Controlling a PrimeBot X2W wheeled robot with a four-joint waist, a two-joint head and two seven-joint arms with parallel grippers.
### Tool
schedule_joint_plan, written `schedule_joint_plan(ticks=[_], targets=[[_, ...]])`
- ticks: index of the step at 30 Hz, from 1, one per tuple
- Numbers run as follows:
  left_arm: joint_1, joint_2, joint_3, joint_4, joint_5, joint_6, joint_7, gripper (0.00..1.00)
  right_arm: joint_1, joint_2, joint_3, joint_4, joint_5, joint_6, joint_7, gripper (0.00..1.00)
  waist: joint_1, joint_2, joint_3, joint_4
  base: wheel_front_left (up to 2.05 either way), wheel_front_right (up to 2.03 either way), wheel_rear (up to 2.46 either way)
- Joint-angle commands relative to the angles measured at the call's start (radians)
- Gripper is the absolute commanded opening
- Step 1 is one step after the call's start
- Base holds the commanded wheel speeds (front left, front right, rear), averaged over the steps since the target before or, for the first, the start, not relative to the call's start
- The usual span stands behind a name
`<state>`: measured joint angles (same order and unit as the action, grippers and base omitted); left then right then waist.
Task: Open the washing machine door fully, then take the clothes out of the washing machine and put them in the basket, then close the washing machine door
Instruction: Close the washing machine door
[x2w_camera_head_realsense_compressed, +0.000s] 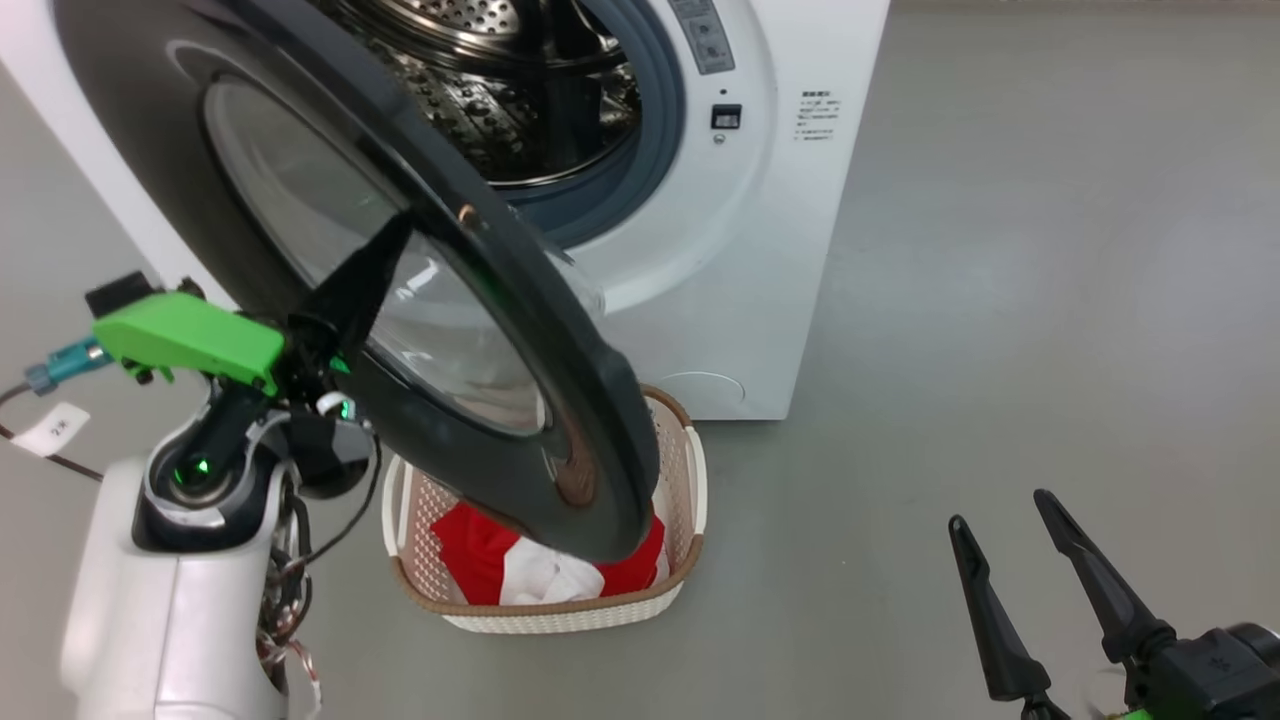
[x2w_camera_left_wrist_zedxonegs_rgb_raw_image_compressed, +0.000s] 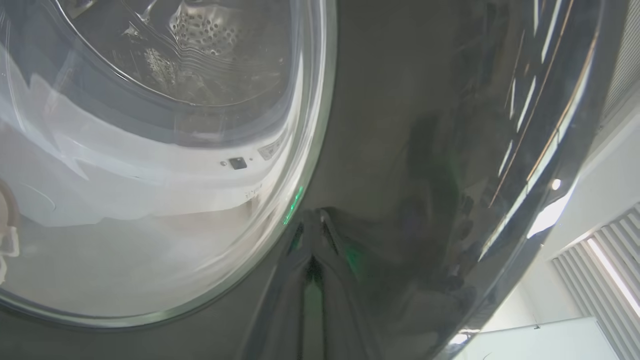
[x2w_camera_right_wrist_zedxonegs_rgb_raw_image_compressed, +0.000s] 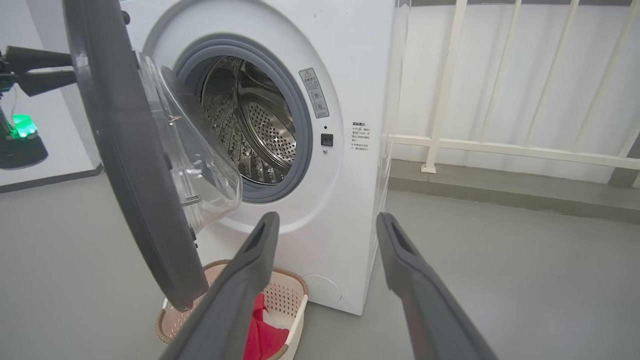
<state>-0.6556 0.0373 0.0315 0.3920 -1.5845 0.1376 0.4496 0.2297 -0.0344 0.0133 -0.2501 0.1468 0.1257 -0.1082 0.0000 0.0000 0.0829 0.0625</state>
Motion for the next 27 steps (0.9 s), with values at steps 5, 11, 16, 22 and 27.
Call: schedule_joint_plan(ticks=[5, 11, 16, 22, 27], targets=[[-0.08, 0.013, 0.012, 0.0, -0.007, -0.038, -0.039, 0.0, -0.057, -0.016, 0.025, -0.03, -0.013, 0.005, -0.004, 1.0, 0.0, 0.0, 0.03, -0.042, 0.0, 0.0, 0.0], [-0.118, 0.013, -0.001, 0.033, -0.013, -0.062, -0.071, 0.0, -0.07, -0.016, 0.025, -0.026, -0.012, 0.005, -0.008, 1.0, 0.0, 0.0, 0.047, -0.07, 0.0, 0.0, 0.0], [-0.151, 0.013, -0.013, 0.058, -0.014, -0.078, -0.089, 0.0, -0.08, -0.016, 0.028, -0.022, -0.011, 0.005, -0.011, 1.0, 0.0, 0.0, 0.06, -0.094, 0.0, 0.0, 0.0], [-0.202, 0.013, -0.012, 0.091, 0.0, -0.093, -0.116, 0.0, -0.089, -0.016, 0.029, -0.02, -0.011, 0.005, -0.016, 1.0, 0.0, 0.0, 0.081, -0.121, 0.0, 0.0, 0.0], [-0.242, 0.014, -0.013, 0.126, 0.019, -0.11, -0.146, 0.0, -0.096, -0.016, 0.029, -0.018, -0.01, 0.005, -0.022, 1.0, 0.0, 0.0, 0.101, -0.136, 0.0, 0.0, 0.0]])
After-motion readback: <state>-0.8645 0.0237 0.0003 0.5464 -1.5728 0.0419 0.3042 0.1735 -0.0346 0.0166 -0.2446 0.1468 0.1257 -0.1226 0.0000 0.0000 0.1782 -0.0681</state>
